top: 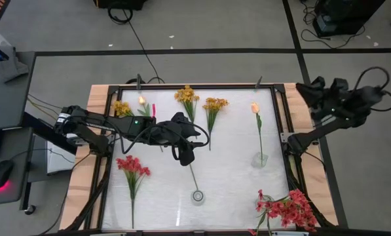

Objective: Sort flowers into vase by color
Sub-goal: Put the middle yellow flowers into the bottom left transparent vase

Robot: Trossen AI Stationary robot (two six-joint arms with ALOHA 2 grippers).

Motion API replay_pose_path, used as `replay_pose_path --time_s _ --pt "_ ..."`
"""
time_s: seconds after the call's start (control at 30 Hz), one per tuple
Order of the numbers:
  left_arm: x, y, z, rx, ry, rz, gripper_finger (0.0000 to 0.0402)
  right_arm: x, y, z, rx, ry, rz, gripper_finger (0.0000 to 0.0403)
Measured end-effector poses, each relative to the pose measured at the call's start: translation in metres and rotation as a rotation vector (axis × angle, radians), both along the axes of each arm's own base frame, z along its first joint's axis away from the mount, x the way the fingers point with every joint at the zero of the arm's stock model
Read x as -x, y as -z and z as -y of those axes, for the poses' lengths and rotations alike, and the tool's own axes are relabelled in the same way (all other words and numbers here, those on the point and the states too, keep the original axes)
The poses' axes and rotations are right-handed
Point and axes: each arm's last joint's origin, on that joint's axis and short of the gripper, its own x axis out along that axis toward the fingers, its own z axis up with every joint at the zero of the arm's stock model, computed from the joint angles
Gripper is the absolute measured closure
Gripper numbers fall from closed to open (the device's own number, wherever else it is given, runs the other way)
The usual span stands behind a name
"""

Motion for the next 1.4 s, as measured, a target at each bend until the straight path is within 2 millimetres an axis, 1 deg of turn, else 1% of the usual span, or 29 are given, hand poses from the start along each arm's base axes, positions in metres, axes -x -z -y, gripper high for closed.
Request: replay_pose_path --time_s 0.1,0.2,0.4,0.43,0.53,0.6,0.8,1.0,1.07,1.23,1.4 --pt "0.000 0.000 0.000 0.000 0.000 0.000 0.0214 -0.003 -0.007 -0.001 0.002 0.046 0.035 0.0328" --pt "0.000 0.000 0.000 0.000 0.000 0.000 0.0214 -0.011 -0.014 -0.003 0.010 0.073 0.053 0.0328" --pt "0.000 0.000 0.000 -0.003 0.002 -0.001 0.0214 -0.042 -0.021 -0.015 0.028 0.113 0.017 0.0328" --pt "0.000 0.000 0.000 -0.036 0.018 -0.007 0.0214 -0.048 -0.021 -0.017 0.031 0.113 0.005 0.0328" --pt "0.000 0.000 -0.003 -0.212 0.101 -0.040 0.0214 -0.065 -0.021 -0.024 0.013 0.105 -0.007 0.0328" --pt "0.000 0.000 -0.004 -0.275 0.131 -0.052 0.0214 -0.076 -0.021 -0.029 -0.006 0.102 -0.008 0.0328" --pt "-0.001 0.000 -0.004 -0.296 0.140 -0.051 0.0214 -0.106 -0.017 -0.040 -0.019 0.119 -0.047 0.0328" --pt "-0.002 -0.003 -0.003 -0.184 0.076 -0.004 0.0214 -0.132 -0.014 -0.050 -0.051 0.142 -0.040 0.0328" --pt "-0.003 -0.006 -0.003 -0.085 0.023 0.049 0.0214 -0.141 -0.012 -0.053 -0.051 0.150 -0.047 0.0328" --pt "-0.005 -0.008 -0.005 0.237 -0.150 0.145 0.0214 -0.156 -0.008 -0.059 -0.058 0.151 -0.044 0.0328" --pt "-0.007 -0.010 -0.012 0.418 -0.263 0.202 0.0214 -0.165 -0.005 -0.063 -0.073 0.147 -0.039 0.0328"
